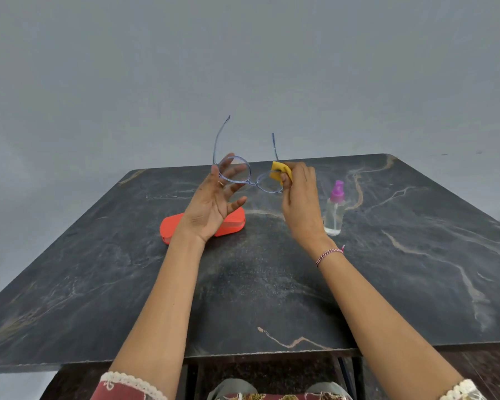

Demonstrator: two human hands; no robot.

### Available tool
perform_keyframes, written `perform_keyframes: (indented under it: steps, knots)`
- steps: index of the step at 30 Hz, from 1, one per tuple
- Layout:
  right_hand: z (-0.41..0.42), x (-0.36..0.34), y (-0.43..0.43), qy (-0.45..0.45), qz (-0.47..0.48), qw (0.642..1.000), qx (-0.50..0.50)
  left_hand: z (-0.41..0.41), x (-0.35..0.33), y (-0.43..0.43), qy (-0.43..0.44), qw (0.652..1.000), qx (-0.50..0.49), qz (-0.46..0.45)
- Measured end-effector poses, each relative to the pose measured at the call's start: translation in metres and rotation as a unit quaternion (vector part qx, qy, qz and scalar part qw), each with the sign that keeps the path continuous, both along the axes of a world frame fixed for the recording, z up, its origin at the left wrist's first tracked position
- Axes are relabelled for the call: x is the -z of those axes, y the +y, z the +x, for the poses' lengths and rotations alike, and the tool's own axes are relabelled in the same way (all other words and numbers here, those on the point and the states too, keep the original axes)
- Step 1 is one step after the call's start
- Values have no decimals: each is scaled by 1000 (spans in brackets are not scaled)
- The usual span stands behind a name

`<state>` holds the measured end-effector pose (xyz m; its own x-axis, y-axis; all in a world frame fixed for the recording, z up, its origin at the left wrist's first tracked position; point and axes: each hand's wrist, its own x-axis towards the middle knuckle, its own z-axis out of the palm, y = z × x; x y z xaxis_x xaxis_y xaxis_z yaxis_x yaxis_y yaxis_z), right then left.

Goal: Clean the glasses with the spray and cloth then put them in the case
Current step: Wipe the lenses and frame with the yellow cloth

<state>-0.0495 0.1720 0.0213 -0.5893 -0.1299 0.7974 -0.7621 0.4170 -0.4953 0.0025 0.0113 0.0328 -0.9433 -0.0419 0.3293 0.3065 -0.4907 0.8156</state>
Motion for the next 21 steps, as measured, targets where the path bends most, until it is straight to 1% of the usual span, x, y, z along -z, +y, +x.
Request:
perform_keyframes:
  steps: [3, 8, 10, 12, 17, 19, 21]
  knots:
    - [3, -3, 1, -1, 7, 1000, -23, -7, -7, 0, 11, 999, 32, -3]
    - [-1, -7, 5, -42, -9, 998, -39, -18, -8, -6, 44, 990, 131, 39]
    - [-4, -6, 6, -47, -11, 998, -48, -21, -2, -9, 51, 988, 137, 46]
    - [-6, -5, 7, -45, -3, 997, -61, -24, 3, -12, 59, 988, 140, 35]
    - [-6, -6, 7, -45, 20, 996, -76, -25, 4, -24, 91, 977, 189, 27]
    - [-6, -6, 9, -45, 14, 996, -77, -25, 5, -25, 103, 974, 202, 22]
    - [-5, -6, 10, -50, 4, 996, -74, -24, 5, -22, 106, 976, 188, 7]
